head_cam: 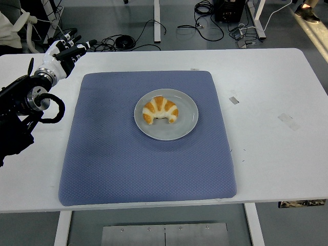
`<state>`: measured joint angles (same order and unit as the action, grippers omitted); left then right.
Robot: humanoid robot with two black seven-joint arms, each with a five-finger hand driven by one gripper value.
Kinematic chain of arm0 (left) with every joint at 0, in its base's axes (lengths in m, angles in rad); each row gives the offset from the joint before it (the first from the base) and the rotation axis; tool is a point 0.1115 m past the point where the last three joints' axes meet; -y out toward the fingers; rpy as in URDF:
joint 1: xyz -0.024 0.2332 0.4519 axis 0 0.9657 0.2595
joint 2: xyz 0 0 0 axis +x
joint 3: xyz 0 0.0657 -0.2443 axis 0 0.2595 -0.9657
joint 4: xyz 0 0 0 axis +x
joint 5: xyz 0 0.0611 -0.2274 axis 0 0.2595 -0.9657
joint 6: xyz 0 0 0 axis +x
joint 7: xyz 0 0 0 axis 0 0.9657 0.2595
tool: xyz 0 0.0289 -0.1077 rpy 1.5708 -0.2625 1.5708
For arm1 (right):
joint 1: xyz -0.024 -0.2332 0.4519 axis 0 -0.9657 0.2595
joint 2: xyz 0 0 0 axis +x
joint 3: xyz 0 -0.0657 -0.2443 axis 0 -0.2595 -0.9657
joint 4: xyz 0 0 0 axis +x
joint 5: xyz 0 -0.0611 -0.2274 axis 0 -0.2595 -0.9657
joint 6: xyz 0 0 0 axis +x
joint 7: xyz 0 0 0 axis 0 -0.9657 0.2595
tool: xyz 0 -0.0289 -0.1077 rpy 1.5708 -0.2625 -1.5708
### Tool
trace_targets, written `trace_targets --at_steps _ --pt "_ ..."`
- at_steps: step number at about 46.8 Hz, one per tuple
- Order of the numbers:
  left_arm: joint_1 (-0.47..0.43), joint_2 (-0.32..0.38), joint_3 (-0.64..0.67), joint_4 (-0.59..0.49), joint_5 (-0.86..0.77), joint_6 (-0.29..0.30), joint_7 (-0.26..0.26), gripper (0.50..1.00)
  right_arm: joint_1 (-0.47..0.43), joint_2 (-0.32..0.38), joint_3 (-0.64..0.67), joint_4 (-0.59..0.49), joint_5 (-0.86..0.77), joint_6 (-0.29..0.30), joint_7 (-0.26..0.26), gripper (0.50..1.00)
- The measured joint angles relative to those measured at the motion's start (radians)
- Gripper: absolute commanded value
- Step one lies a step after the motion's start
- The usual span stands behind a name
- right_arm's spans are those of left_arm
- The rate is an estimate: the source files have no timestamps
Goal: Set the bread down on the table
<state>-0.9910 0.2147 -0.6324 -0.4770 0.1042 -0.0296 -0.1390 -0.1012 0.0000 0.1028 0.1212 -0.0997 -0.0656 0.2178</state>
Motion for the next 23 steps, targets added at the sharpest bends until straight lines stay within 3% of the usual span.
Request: trace_targets --at_steps 23 --pt "0.003 -0.001 -0.002 -0.005 -0.002 -0.003 0.002 0.984 0.000 0.000 0.000 0.000 0.000 0.000 0.000 1.000"
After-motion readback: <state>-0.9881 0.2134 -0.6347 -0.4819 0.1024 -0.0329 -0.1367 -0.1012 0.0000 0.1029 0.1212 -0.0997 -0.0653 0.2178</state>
